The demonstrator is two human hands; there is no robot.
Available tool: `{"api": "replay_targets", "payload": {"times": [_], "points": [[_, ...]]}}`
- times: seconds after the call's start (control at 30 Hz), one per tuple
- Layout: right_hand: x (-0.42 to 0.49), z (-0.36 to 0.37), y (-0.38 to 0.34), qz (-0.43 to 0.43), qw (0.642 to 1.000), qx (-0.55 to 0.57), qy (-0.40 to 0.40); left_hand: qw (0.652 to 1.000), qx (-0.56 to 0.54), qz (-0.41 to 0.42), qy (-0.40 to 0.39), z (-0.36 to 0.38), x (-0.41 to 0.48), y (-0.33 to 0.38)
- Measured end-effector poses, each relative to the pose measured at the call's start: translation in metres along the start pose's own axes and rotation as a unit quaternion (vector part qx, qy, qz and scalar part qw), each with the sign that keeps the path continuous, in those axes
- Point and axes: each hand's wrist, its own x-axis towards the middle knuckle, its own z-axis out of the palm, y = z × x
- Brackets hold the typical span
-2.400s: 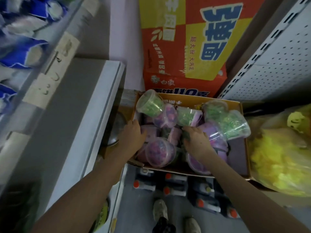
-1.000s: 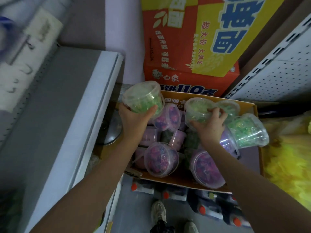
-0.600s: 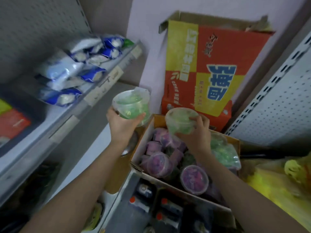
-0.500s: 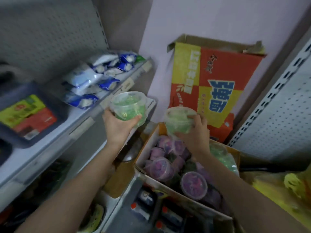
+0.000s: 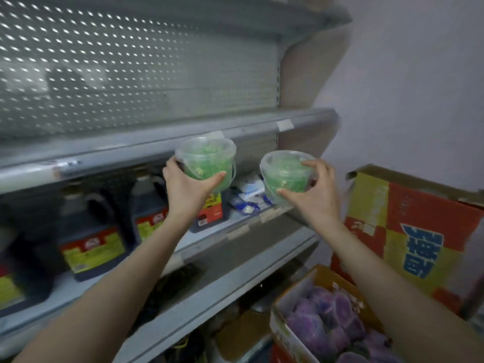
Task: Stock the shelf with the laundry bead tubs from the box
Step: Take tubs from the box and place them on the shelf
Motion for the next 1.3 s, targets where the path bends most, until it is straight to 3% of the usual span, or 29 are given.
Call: {"api": "replay_targets", "payload": {"times": [0.33, 0.57, 0.67, 0.97, 1.3], "points": [[0.023, 0.108, -0.148, -0.093, 0.989, 0.111, -0.039, 0.988, 0.05, 0.031, 0.144, -0.171, 0.063, 0.005], [0.033, 0.205, -0.229, -0.133, 0.976, 0.154, -0.073, 0.972, 0.141, 0.009, 0.19, -0.256, 0.115, -0.022], [0.039, 0.242, -0.25, -0.138, 0.974, 0.16, -0.087, 0.975, 0.133, 0.005, 0.177, -0.269, 0.134, -0.037], [0.056, 0.306, -0.251, -0.138, 0.976, 0.124, -0.115, 0.967, 0.231, 0.023, 0.109, -0.271, 0.168, -0.068], [0.034, 0.257, -0.206, -0.125, 0.98, 0.09, -0.125, 0.948, 0.299, -0.012, 0.111, -0.265, 0.129, -0.055]]}}
